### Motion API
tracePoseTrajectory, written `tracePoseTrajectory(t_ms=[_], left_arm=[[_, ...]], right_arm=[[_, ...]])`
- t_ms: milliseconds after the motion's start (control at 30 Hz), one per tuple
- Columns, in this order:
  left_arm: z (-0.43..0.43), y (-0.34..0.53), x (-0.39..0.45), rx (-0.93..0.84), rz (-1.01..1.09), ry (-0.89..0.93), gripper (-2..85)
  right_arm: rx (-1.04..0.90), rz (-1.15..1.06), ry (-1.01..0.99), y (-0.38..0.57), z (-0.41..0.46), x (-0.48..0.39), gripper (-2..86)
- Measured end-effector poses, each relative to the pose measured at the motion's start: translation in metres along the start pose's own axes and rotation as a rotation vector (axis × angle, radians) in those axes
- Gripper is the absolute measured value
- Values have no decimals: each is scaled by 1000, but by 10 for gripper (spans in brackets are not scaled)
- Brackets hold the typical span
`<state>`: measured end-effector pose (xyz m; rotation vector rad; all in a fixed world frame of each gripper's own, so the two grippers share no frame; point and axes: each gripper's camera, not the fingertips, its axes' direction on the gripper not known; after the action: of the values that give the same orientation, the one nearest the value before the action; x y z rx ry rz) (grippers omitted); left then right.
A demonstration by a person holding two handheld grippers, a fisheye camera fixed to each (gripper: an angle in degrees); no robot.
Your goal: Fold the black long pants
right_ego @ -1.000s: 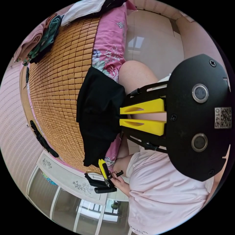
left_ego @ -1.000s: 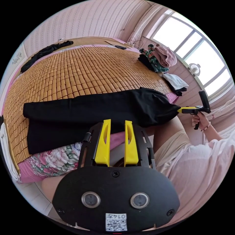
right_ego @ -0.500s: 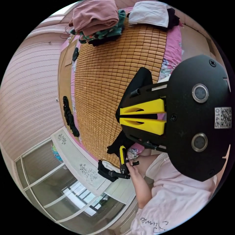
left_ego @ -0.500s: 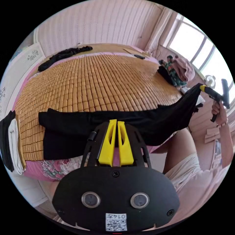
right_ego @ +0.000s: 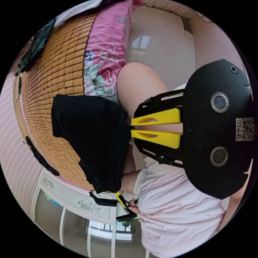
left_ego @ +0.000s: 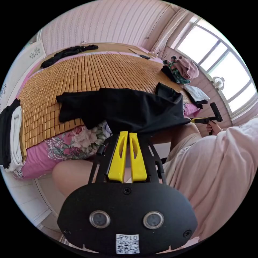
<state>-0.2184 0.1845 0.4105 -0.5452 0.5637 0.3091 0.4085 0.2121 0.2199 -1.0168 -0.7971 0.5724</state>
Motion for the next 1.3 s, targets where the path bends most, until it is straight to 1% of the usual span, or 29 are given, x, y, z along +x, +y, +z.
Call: tracePoseTrajectory(t_ms=[67,133,233,300,367,433,533,600,633,700,733,767,800,833,900,967,1033,1067,1133,1200,1267,1300], left_arm=[[6,-3,3,-41,-20,49,-10],[-5,-9,2,11,-42,48,-9],[-21,-29,6,52,-35,58,-6],[-25,-46,19,84,24,34,0],[-14,-77,47,82,136,9,28],[3,-104,73,54,215,25,49],[39,-150,125,48,355,63,63],[67,-175,158,11,446,83,74],[91,-190,178,-40,501,78,85],[131,-206,203,-140,554,-3,98],[159,-212,215,-208,568,-73,98],[184,-213,222,-287,573,-150,75],[193,-213,224,-330,576,-162,64],[190,-216,226,-279,570,-108,30],[182,-228,225,-289,494,-37,6],[142,-236,217,-155,450,76,-3],[105,-236,207,-59,405,114,-6],[83,-232,200,6,384,81,-7],[59,-222,185,59,341,34,-8],[58,-210,171,23,314,-2,-9],[81,-192,156,-73,288,-141,-9],[88,-188,152,-104,269,-160,-9]], right_arm=[[11,8,-39,-11,-11,5,3],[52,0,-39,-22,-29,6,5],[188,1,14,-42,-60,8,18],[261,31,41,-56,-71,11,38],[322,56,44,-76,-76,14,76],[342,88,75,-90,-76,17,101],[299,155,109,-108,-67,29,129],[232,183,72,-112,-59,42,114],[206,186,38,-110,-60,49,95],[233,156,-25,-99,-73,53,64],[259,129,-64,-90,-84,54,48],[284,90,-105,-80,-96,55,40],[299,74,-119,-75,-102,56,35],[337,46,-131,-63,-116,57,30],[392,3,-159,-44,-137,61,23],[440,6,-216,-19,-156,75,15],[493,45,-266,3,-166,91,8],[518,90,-280,18,-169,102,4],[526,158,-283,38,-163,118,1],[491,238,-286,51,-148,131,-1],[445,276,-345,58,-129,136,0],[439,281,-352,58,-125,136,1]])
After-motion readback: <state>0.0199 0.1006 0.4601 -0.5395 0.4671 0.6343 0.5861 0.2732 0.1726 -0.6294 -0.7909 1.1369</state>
